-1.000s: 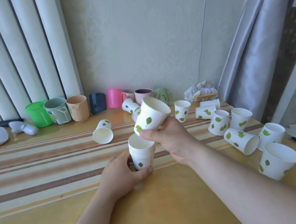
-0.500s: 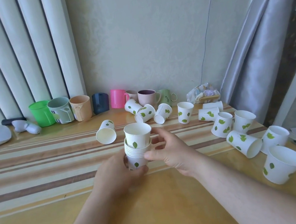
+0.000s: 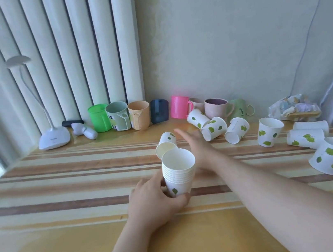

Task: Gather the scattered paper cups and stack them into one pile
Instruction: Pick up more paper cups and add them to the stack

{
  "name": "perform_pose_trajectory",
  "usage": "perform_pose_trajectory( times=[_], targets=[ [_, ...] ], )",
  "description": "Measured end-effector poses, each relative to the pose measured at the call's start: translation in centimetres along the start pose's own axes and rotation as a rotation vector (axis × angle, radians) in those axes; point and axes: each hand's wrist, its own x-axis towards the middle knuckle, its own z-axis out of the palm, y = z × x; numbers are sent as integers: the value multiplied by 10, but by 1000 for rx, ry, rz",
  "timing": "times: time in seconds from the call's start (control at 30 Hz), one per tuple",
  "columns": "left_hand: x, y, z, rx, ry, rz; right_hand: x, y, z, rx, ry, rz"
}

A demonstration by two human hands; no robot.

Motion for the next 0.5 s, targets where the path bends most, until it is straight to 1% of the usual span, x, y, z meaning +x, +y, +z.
perform_pose_trajectory(
  times=[0.1,0.2,0.27,0.33,0.4,0.43,0.5],
  targets=[
    [3,-3,0,7,-16,5,40,-8,0,-74,-130,-59],
    [8,-3,1,13,-23,-4,66,-24,0,-199,-273,-108],
    [9,-4,2,9,-19,-19,70,-30,2,-219,-296,-130],
    [8,-2,2,14,-11,-23,65,-25,1,-177,-215,-137],
    [6,0,1,24,4,-20,51,-13,-1,-59,-59,-130],
    [6,2,0,33,14,-20,39,-5,-2,84,28,-87],
    [6,7,-1,41,23,-19,8,8,-5,490,146,73]
  ],
)
